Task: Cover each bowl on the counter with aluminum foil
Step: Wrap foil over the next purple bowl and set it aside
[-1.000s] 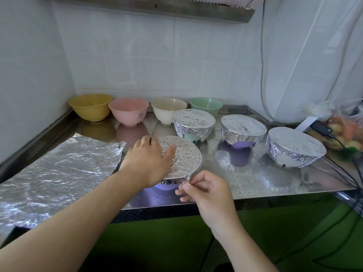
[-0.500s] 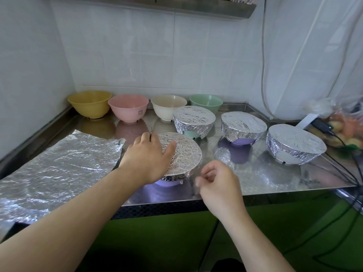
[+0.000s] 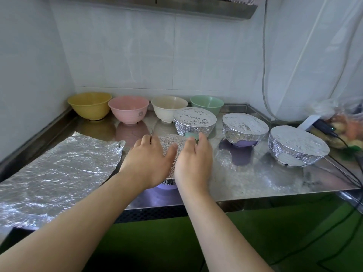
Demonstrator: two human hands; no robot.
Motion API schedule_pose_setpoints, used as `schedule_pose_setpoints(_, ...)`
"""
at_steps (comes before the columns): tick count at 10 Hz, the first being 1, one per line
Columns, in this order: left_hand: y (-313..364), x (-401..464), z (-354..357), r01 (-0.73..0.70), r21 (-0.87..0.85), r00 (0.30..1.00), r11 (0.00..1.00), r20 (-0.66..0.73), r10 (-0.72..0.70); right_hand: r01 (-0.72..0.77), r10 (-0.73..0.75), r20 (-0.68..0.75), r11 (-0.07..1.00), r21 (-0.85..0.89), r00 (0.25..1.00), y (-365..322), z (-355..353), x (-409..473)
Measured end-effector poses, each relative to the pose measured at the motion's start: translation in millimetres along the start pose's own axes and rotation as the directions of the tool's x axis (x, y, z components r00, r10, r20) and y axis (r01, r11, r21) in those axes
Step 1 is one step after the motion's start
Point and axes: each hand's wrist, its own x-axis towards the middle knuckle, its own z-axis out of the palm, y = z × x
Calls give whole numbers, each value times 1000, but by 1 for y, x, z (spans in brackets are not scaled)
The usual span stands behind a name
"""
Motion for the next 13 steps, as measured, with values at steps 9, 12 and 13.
schedule_pose_setpoints(9, -3, -6, -7, -185, 149, 983, 971, 43, 181, 335, -26, 614, 856, -394, 789, -16, -13, 58)
schedule_pose_setpoints(12, -10, -1, 4, -247, 217, 966, 945, -25, 258, 216, 82, 631, 899, -381, 772, -16, -14, 69)
schedule_pose_setpoints(13, -9, 0, 4, -275, 220, 955, 936, -49, 293, 260, 73, 657, 881, -395, 751, -24, -9, 76)
